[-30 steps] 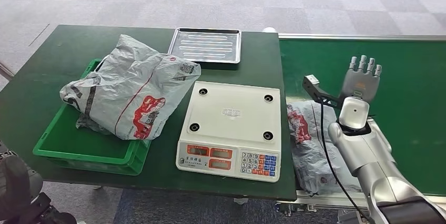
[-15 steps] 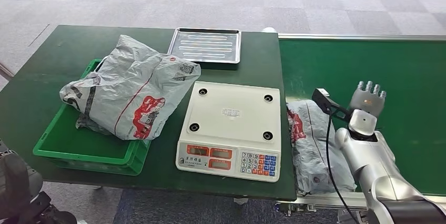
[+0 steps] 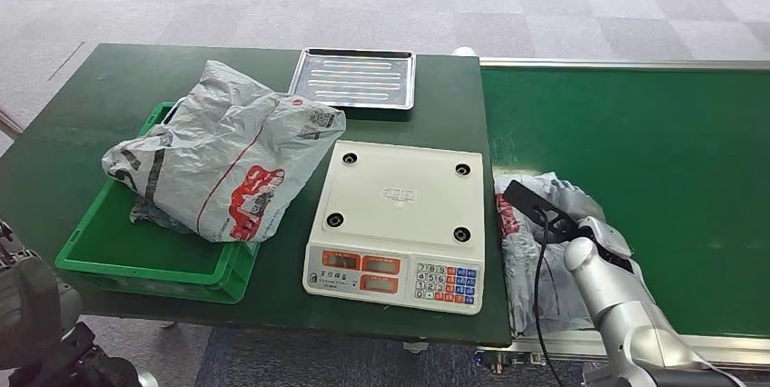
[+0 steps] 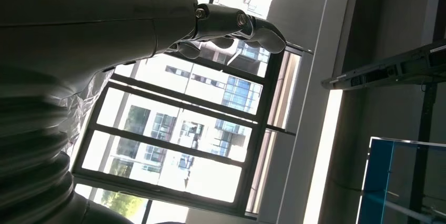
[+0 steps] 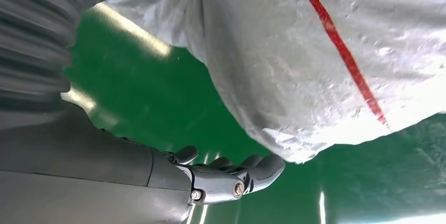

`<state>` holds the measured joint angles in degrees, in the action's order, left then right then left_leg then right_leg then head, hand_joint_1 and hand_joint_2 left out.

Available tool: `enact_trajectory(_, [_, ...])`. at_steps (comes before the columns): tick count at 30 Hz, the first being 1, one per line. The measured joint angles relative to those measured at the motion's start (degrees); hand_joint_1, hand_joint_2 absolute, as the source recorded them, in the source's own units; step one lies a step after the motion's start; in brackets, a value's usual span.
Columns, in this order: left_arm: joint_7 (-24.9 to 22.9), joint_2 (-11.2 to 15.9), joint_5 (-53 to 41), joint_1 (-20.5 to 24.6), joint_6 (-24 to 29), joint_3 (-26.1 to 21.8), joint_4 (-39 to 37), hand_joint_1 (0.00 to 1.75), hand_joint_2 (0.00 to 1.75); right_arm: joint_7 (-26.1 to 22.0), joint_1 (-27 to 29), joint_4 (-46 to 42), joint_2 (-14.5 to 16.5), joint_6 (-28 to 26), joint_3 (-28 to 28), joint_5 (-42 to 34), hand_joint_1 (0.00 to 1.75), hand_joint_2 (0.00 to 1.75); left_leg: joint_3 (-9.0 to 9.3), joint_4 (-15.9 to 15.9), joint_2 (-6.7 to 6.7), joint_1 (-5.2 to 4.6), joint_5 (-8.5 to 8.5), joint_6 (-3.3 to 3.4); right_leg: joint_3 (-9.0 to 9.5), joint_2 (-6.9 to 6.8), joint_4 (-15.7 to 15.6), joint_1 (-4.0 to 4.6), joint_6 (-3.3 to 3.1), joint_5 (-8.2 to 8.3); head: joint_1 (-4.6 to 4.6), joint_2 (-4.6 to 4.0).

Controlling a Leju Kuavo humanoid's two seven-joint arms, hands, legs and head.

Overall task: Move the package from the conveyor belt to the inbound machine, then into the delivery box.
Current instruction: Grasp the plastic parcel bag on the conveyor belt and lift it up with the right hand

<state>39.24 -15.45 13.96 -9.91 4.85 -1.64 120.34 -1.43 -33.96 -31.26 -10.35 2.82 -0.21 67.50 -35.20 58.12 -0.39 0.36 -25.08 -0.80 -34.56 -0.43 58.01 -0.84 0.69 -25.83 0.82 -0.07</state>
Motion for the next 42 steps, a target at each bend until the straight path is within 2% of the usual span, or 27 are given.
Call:
enact_trajectory(9, [-0.26, 0.0, -0.24, 0.23, 0.0, 0.0, 0.02, 0.0, 1.75, 0.16, 0.21, -1.23, 0.38, 1.99, 0.19, -1.06, 0.0, 1.75, 0.01, 0.0, 0.03, 0.0, 0.0, 0.0, 0.01, 0.01, 0.0, 0.0, 0.0, 0.01, -0.01, 0.0])
enact_trajectory(10, [-0.37, 0.0, -0.25, 0.27, 0.0, -0.01, 0.02, 0.0, 1.75, 0.45, 0.15, -1.23, 0.38, 2.13, 0.4, -1.12, 0.35, 1.75, 0.01, 0.0, 0.03, 0.0, 0.0, 0.0, 0.01, 0.01, 0.0, 0.0, 0.0, 0.01, -0.01, 0.0])
enact_trajectory(13, [-0.66, 0.0, -0.31, 0.37, 0.0, -0.02, 0.02, 0.0, 1.75, 0.9, -0.08, -1.22, 0.39, 2.34, 1.35, -1.62, 1.66, 1.75, 0.01, 0.0, 0.03, 0.0, 0.0, 0.0, 0.01, 0.01, 0.0, 0.0, 0.0, 0.01, -0.01, 0.0])
enact_trajectory(14, [-0.68, 0.0, -0.33, 0.39, 0.0, -0.02, 0.02, 0.0, 1.75, 0.84, -0.11, -1.22, 0.4, 2.34, 1.64, -1.84, 1.75, 1.75, 0.01, 0.0, 0.03, 0.0, 0.0, 0.0, 0.01, 0.01, 0.0, 0.0, 0.0, 0.01, -0.01, 0.0])
enact_trajectory(24, [-0.25, 0.0, -0.53, 0.34, 0.03, -0.04, 0.12, 0.0, 1.75, -1.33, -0.03, -3.77, 0.9, 1.25, 5.66, -5.0, 1.75, 1.75, 0.0, 0.0, 0.03, 0.0, 0.01, 0.0, 0.01, 0.02, 0.0, 0.01, 0.0, 0.01, -0.01, 0.0])
enact_trajectory(42, [0.84, 0.0, -1.55, -0.23, 0.7, 0.15, 1.2, 0.0, 1.75, -0.16, 6.81, -22.81, 0.86, 2.56, 14.53, -7.27, 1.75, 1.75, -0.01, -0.01, 0.06, 0.0, -0.1, -0.04, -0.07, 0.22, 0.0, 0.04, -0.02, -0.08, -0.01, 0.0])
